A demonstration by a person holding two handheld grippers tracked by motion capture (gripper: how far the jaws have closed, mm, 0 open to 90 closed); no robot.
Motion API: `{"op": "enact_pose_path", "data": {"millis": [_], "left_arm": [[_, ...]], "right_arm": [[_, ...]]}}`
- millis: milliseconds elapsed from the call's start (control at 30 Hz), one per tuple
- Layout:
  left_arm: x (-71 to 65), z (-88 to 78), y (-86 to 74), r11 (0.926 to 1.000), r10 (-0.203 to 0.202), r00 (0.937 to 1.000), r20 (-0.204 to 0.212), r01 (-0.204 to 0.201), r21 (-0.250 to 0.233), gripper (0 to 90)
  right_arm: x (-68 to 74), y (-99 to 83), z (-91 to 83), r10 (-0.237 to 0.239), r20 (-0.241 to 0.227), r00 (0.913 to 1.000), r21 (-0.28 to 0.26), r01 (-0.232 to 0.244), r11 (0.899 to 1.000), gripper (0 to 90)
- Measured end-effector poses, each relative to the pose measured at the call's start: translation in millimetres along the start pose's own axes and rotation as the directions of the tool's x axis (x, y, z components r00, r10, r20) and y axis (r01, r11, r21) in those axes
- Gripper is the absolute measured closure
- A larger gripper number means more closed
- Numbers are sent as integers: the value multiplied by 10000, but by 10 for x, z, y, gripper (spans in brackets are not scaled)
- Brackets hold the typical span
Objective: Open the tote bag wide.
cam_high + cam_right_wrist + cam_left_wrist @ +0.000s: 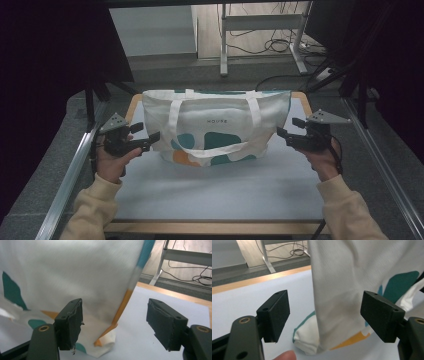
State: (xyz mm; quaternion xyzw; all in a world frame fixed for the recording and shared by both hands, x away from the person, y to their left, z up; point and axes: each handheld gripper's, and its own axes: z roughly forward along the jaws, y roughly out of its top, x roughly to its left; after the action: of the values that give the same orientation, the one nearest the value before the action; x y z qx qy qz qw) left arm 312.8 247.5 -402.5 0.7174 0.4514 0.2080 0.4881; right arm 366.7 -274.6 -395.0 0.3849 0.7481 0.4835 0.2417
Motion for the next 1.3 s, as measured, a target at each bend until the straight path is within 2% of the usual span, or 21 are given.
{"op": "enact_pose_path", "data": {"millis": [167, 267, 567, 600, 667, 733, 767, 833, 867, 933, 1067, 1200, 1300], "left_arm": [[18, 50, 63, 10000, 80, 9999, 79, -80, -25, 242], [13, 104, 107, 10000, -8, 9998, 184, 9, -69, 269], [-12, 144, 135, 10000, 82, 9984, 560, -79, -57, 482], [-19, 142, 137, 9999, 137, 9982, 578, -134, -54, 506], [-29, 137, 135, 9997, 240, 9986, 464, -238, -40, 527], [-32, 128, 131, 9995, 308, 9988, 381, -307, -31, 589], [-32, 120, 127, 9995, 326, 9988, 371, -324, -53, 643], [-30, 110, 121, 9994, 343, 9987, 376, -340, -82, 661], [-29, 105, 110, 9993, 353, 9985, 425, -348, -120, 703], [-30, 105, 105, 9993, 361, 9984, 443, -356, -126, 730], [-35, 105, 90, 9990, 453, 9974, 555, -450, -69, 761], [-44, 98, 70, 9986, 532, 9972, 522, -531, -38, 772], [-33, 65, 24, 9988, 494, 9972, 558, -491, -67, 779]], "right_arm": [[-49, 66, 21, 99, -192, 9998, -122, -101, 9999, 300], [-65, 125, 86, 30, -329, 9995, 17, -30, 10000, 300], [-42, 192, 204, -100, -698, 9975, 209, 115, 9997, 355], [-41, 196, 217, -119, -851, 9963, 203, 136, 9997, 393], [-42, 196, 218, -133, -861, 9962, 205, 151, 9997, 412], [-45, 195, 209, -217, -793, 9966, 207, 235, 9995, 464], [-48, 191, 196, -308, -731, 9968, 154, 320, 9994, 526], [-48, 188, 193, -321, -719, 9969, 113, 330, 9994, 549], [-46, 180, 185, -418, -626, 9972, 108, 426, 9990, 613], [-45, 177, 184, -450, -602, 9972, 103, 457, 9989, 634], [-23, 160, 167, -677, -427, 9968, -47, 675, 9977, 771], [2, 159, 148, -832, -359, 9959, -163, 826, 9964, 806], [45, 172, 90, -1124, -369, 9930, -332, 1112, 9932, 825]]}}
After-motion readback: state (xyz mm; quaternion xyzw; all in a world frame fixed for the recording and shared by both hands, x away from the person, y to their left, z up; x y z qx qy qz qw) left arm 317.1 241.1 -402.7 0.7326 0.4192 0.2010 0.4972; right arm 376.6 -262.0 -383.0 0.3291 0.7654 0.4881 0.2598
